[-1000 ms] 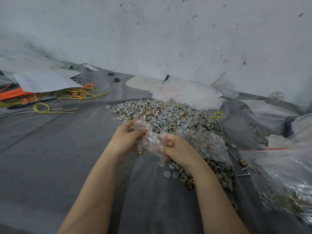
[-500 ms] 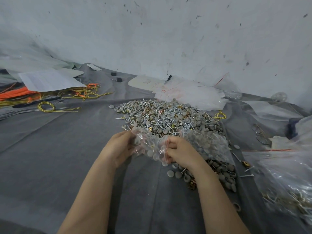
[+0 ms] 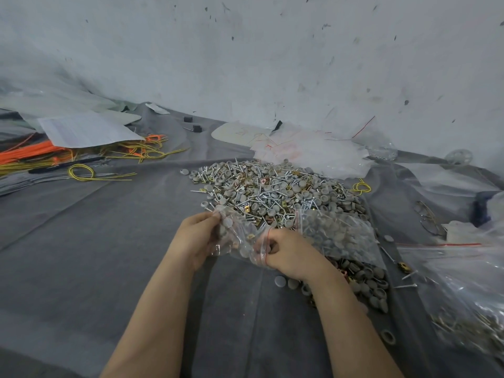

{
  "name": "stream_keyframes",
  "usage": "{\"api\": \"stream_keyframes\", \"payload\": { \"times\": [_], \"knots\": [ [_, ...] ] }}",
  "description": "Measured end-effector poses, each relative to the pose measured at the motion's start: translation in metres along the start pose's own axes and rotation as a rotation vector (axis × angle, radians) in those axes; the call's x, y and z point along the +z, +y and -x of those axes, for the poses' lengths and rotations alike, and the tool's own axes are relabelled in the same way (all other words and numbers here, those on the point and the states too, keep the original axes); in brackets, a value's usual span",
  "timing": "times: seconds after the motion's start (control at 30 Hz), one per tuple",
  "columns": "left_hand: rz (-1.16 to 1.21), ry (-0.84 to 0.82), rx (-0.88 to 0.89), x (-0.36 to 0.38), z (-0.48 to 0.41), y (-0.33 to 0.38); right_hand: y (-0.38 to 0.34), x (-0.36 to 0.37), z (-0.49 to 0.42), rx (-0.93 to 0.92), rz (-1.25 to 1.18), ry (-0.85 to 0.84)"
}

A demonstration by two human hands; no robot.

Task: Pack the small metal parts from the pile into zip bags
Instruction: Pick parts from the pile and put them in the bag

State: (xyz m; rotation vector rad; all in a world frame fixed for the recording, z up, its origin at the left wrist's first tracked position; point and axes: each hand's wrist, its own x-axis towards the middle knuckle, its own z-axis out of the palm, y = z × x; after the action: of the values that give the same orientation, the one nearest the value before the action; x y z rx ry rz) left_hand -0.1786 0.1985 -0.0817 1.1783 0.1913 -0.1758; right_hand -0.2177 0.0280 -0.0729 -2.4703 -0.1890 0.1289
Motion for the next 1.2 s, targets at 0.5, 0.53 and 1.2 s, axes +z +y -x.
{"api": "stream_keyframes", "payload": {
  "times": [0.5,0.53,1.2],
  "knots": [
    [-0.109,-0.053,0.011,-0.003,0.0004,-0.0001,0.003,-0.0009,-0.001,-0.014,-0.054,0.005],
    [-0.099,-0.079,0.008,-0.0027,0.0017,0.0004,0.0031,-0.001,-0.0014,-0.015,-0.054,0.006],
    [-0.052,-0.136,0.043,0.0003,0.0054,-0.0001,0.0042,-0.0004,-0.0008,-0.022,-0.091,0.023]
  ]
}}
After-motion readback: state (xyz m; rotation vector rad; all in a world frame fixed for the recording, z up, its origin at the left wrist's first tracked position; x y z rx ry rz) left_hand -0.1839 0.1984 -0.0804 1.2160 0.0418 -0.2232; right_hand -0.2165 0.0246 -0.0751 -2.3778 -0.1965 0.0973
